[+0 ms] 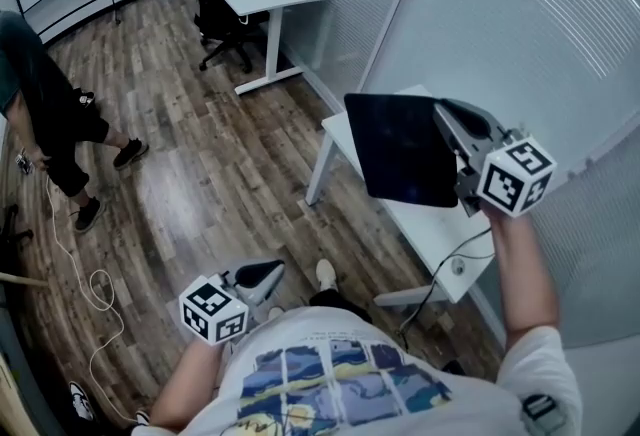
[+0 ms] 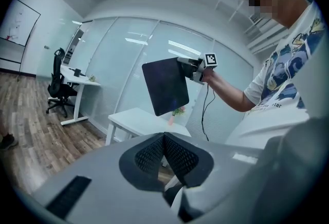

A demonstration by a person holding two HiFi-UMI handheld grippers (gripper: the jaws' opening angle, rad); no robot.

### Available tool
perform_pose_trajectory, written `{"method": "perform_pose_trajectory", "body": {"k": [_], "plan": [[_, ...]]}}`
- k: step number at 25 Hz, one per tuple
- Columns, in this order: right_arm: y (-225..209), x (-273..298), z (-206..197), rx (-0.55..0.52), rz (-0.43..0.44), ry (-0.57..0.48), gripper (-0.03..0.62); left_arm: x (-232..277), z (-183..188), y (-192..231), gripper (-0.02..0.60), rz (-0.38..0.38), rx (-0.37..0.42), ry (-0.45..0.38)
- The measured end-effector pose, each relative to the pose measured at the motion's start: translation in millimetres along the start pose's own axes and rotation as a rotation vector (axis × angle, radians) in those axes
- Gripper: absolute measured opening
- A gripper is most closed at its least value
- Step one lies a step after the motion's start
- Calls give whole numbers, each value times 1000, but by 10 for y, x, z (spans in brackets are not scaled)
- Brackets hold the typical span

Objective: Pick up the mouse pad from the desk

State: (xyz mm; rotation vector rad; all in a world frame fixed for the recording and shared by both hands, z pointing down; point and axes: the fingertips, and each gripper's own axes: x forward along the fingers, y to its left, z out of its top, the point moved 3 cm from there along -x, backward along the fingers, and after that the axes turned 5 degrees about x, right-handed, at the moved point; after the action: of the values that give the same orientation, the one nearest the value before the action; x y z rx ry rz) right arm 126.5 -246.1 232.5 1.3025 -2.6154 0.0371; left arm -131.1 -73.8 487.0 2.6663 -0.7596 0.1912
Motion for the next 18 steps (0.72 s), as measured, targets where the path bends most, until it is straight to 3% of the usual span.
{"method": "perform_pose_trajectory", "body": {"k": [18], "plan": [[155, -51, 102, -11, 28, -11, 25, -28, 52, -6, 3, -6, 9, 3]]}}
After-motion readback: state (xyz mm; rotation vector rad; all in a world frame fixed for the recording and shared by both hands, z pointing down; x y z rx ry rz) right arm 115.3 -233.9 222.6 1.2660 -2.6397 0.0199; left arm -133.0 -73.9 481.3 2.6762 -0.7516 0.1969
